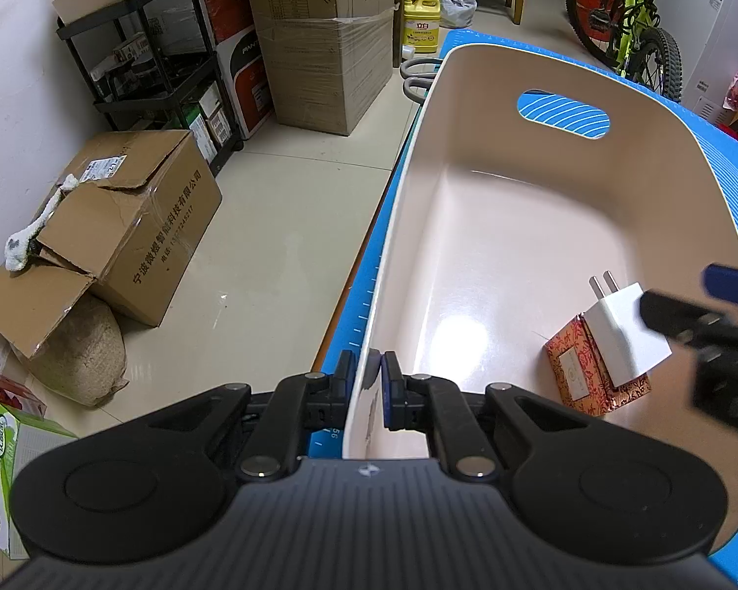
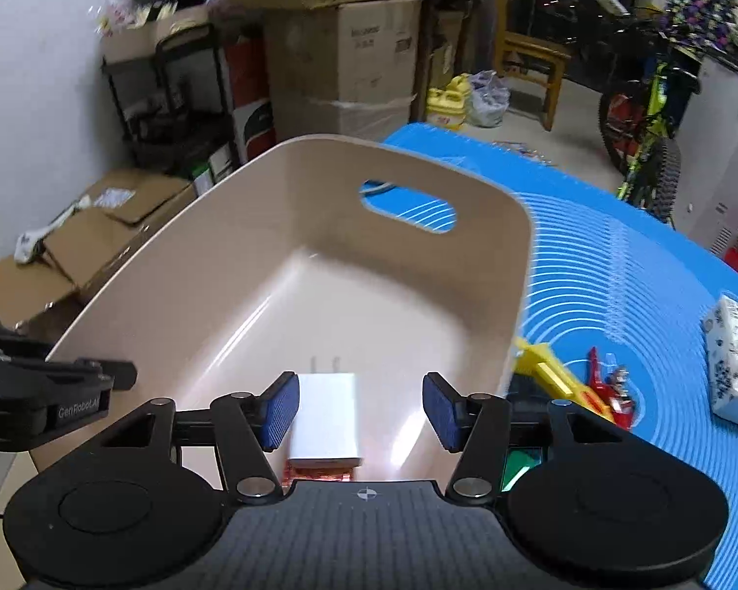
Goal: Organize rigid objects
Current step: 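Carry the white charger into the bin beside the tin box and release, then move the right gripper back to the mat and grasp the red action figure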
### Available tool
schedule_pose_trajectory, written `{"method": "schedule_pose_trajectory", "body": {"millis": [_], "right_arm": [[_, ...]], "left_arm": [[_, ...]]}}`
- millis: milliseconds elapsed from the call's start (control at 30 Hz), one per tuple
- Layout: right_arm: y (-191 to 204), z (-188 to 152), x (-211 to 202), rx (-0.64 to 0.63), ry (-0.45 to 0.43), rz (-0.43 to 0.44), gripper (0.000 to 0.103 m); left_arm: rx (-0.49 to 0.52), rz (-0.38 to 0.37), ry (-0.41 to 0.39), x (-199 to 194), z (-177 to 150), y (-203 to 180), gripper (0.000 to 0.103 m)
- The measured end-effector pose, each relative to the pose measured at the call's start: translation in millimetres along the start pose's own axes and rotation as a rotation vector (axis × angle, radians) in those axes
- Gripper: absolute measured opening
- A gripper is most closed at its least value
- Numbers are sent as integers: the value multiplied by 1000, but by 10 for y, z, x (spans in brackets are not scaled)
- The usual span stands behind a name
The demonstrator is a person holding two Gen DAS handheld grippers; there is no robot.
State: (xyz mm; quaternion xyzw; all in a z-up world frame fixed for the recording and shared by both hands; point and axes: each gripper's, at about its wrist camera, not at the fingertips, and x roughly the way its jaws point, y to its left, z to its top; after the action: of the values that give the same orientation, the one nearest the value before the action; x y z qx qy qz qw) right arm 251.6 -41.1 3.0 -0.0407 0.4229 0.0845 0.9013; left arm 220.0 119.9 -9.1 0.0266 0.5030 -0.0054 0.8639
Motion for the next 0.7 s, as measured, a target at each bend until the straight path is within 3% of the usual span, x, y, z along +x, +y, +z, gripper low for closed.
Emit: {"method": "schedule_pose_trajectory", "body": {"millis": [167,400,700], "right_arm": [[-229,61,-185,47,-47,1,65],[-579,104,-382,89,-94,-67,66],[-1168,6,-251,144,-57,-174,67]], "left_arm": [[0,-2,-1,-6,-2,-1,13],[-2,0,2,0,3,-8,13],[-4,0,3,-6,4,-7,13]]}}
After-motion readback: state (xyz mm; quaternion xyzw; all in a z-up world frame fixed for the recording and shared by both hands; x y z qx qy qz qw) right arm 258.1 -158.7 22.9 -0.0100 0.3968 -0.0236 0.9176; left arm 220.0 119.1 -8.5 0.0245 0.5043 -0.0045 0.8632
